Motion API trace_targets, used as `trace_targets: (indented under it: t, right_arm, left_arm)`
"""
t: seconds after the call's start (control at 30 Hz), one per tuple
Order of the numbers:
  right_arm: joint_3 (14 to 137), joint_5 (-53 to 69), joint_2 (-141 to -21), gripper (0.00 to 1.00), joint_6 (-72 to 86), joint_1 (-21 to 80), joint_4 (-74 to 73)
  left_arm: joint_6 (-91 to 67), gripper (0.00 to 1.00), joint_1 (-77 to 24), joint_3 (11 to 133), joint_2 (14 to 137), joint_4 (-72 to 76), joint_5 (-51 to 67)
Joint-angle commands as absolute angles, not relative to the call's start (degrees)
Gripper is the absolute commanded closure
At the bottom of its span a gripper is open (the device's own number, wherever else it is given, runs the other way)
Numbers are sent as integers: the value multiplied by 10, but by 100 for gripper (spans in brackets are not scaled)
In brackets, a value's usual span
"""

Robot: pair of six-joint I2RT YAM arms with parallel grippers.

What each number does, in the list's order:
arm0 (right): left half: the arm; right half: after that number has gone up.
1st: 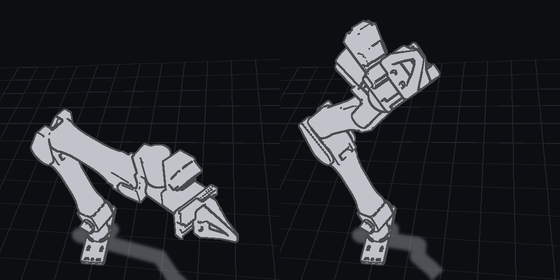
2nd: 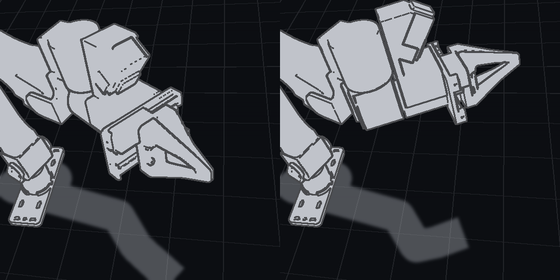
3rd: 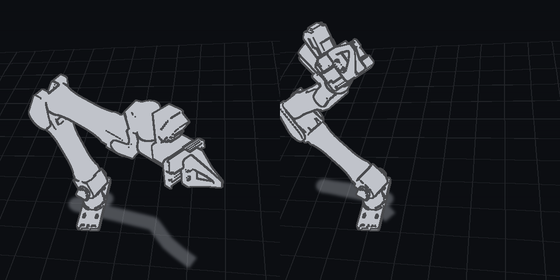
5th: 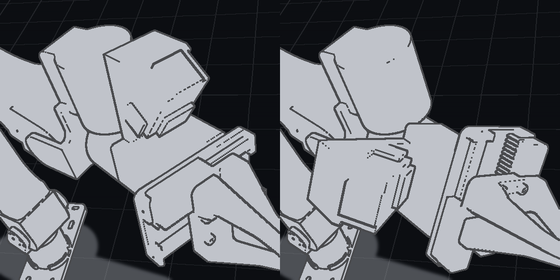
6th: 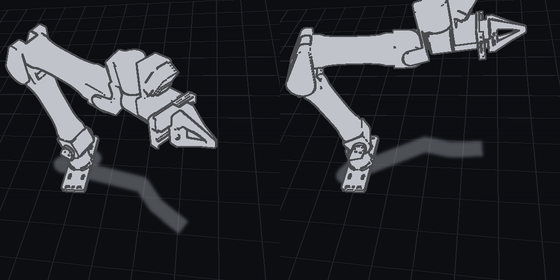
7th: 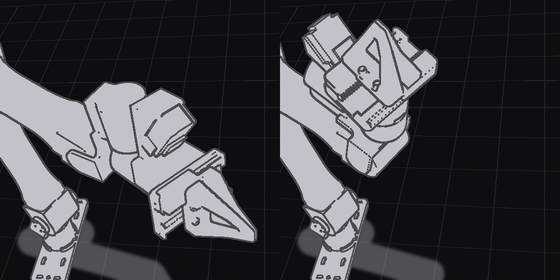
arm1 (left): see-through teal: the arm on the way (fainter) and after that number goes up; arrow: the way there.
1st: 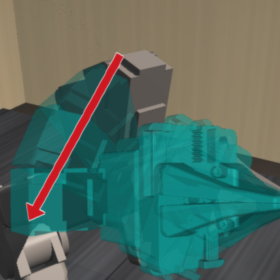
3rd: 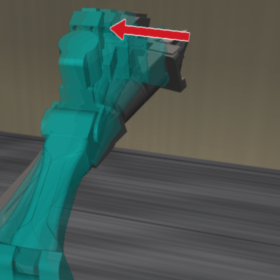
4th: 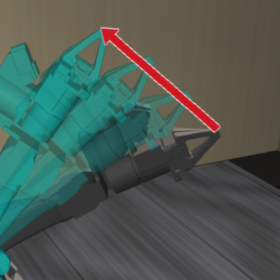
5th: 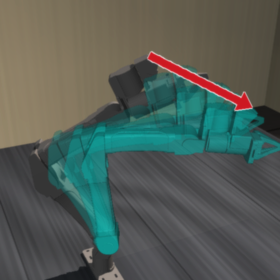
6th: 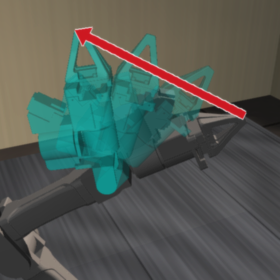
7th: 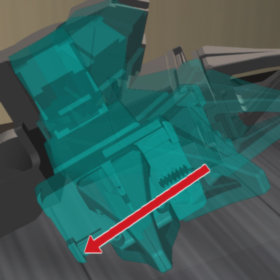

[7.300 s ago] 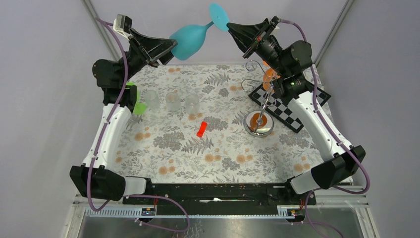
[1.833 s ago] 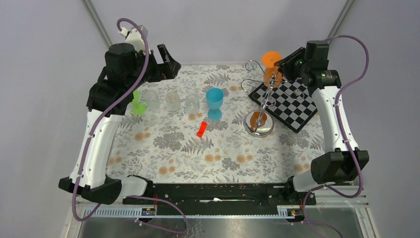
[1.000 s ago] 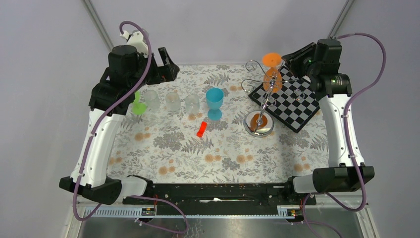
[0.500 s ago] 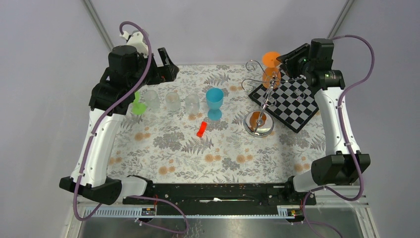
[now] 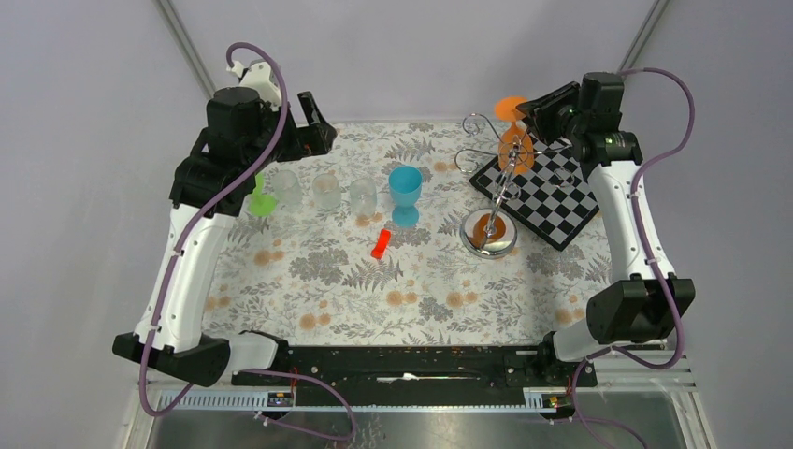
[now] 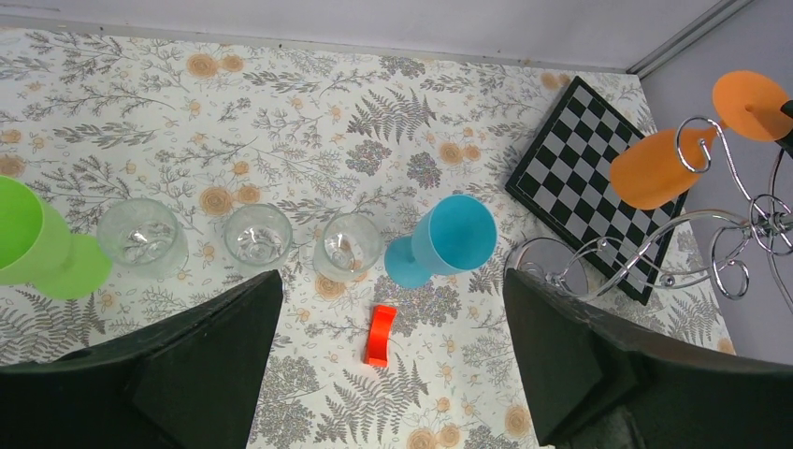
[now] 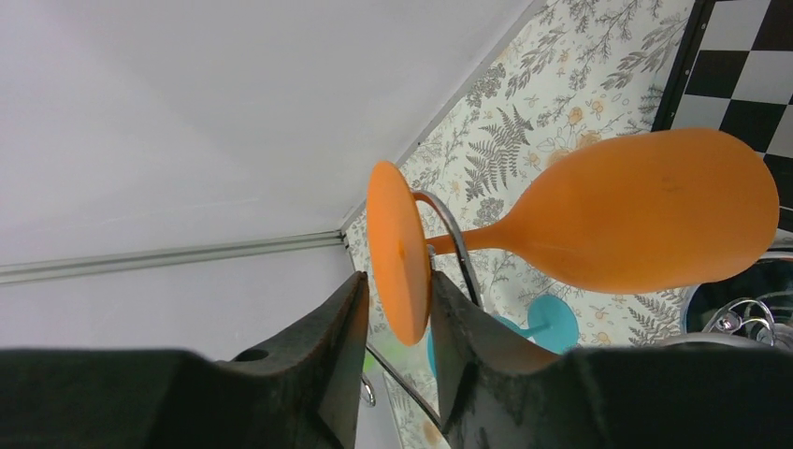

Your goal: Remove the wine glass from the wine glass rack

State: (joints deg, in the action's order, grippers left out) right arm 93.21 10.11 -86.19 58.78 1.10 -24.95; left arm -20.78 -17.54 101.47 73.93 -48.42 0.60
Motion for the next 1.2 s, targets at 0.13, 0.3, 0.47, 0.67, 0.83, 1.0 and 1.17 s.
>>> trace_targets:
  t: [0.13,0.3,0.47,0.67,0.83,1.0,1.17]
  right_arm:
    - [926,115,-856,86,603,8,-216]
    - [925,112,-848,100,602,7,-219]
    - [923,115,-845,100,606,6,-213]
    - [915,125,-838,100,597,5,-178]
    - [912,116,-831,100,582,5,-179]
    - [902,104,-821,100,578,5,-165]
    - [911,92,-823,100,551,5,-167]
  left_arm:
    - [-206,4,-172,999,714,-458,-3]
    - [-205,4,-172,997,713,-456,-3]
    - [-205,4,-172,995,712,-455,-3]
    - [-204,4,-172,991,708,-454,-3]
    - [-205,4,-172,991,708,-453,4]
    - [-210,4,-172,995,713,-452,23]
    - [-213,4,-172,997,715,-452,34]
